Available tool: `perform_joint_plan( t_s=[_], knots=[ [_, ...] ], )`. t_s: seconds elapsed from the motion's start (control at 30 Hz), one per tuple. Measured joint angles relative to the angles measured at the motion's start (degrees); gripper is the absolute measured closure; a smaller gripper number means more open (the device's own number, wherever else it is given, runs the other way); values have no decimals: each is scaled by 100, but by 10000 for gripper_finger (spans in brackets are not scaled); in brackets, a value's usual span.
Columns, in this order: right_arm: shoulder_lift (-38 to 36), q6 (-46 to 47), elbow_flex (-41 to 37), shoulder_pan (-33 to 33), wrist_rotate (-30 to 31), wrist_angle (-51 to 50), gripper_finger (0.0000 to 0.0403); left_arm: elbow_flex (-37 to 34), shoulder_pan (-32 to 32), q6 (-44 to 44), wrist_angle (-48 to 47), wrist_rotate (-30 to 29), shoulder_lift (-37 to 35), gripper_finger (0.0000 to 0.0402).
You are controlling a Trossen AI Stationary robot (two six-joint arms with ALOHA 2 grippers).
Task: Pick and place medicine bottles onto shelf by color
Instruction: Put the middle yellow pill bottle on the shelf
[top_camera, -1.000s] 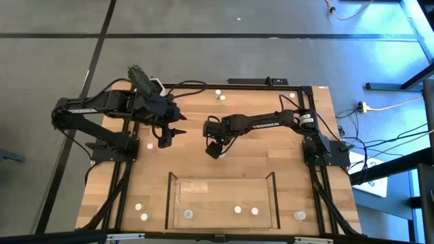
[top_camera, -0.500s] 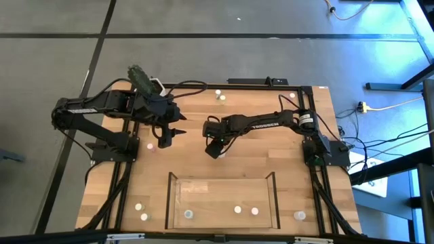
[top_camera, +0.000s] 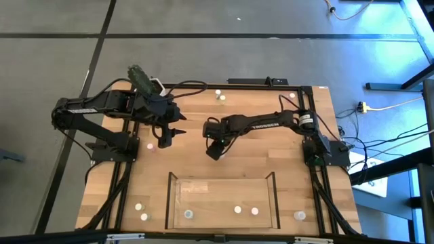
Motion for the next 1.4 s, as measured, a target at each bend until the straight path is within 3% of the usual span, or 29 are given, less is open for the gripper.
perform_joint_plan(
  t_s=[0.4, 0.63, 0.9, 1.17, 1.4],
  knots=[
    [-9, -1040, 1681, 343, 1004, -1418, 283, 0, -42, -336, -4, -42, 7, 171],
    [-13, -1786, 2473, 696, 1119, -1711, 282, 0, -488, -740, -2, -47, 7, 171],
    [-13, -2273, 2719, 1437, 1097, -1764, 282, -497, -1138, -1064, 443, -104, 4, 171],
    [-13, -2113, 2775, 2048, 1082, -1542, 282, -1271, -1711, -1375, 1522, -107, 11, 171],
    [4, -1595, 2775, 2211, 641, -1160, 282, -1425, -2216, -1501, 1593, -118, 4, 171]
  ],
)
